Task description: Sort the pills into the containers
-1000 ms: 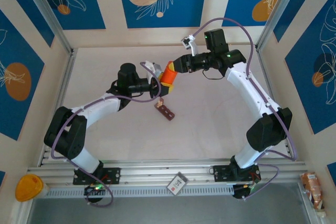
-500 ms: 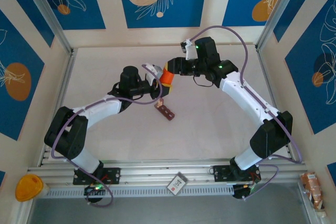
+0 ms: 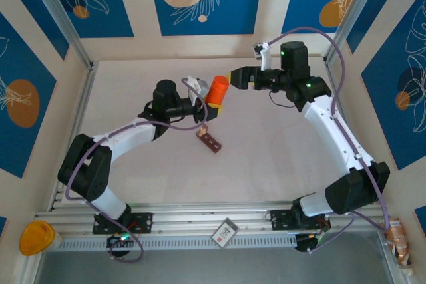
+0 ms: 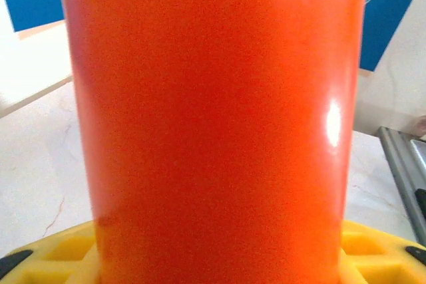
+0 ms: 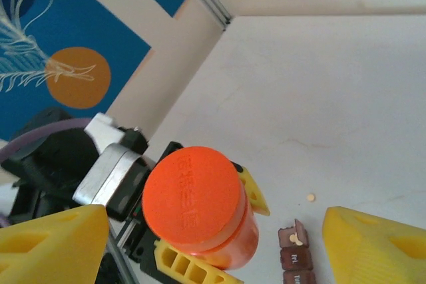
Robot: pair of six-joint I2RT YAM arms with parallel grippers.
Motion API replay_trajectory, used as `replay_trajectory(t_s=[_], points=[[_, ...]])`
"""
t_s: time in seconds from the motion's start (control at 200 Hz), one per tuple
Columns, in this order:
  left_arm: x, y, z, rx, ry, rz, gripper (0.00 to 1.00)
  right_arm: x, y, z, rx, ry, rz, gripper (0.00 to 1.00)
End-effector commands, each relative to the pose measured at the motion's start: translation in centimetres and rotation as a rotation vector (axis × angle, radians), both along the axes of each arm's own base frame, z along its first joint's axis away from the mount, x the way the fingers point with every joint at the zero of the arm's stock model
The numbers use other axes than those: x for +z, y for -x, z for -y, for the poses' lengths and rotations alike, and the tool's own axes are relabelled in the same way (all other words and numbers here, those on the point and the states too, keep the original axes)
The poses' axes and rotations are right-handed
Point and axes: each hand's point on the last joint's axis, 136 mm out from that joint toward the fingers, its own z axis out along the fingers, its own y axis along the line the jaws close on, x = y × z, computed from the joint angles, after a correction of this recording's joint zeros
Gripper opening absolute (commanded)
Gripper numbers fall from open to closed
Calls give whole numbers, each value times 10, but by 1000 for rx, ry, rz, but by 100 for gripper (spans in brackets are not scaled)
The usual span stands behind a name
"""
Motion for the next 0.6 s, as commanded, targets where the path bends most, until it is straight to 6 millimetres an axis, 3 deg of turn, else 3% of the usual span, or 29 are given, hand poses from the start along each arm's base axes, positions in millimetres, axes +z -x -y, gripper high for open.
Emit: replay_trajectory(t_s=[0.0, 0.375, 0.5, 0.595], points=[[22, 9, 6, -95, 43, 27, 0, -12, 20, -11, 170, 34, 22, 84], [24, 16, 8, -141, 44, -10, 0, -28, 25, -43, 285, 94, 22, 84], [22, 17, 8, -144, 42, -14, 0, -27, 20, -47, 284, 88, 21, 80], [21, 18, 8, -147, 41, -15, 0, -27, 17, -49, 287, 83, 15, 71]])
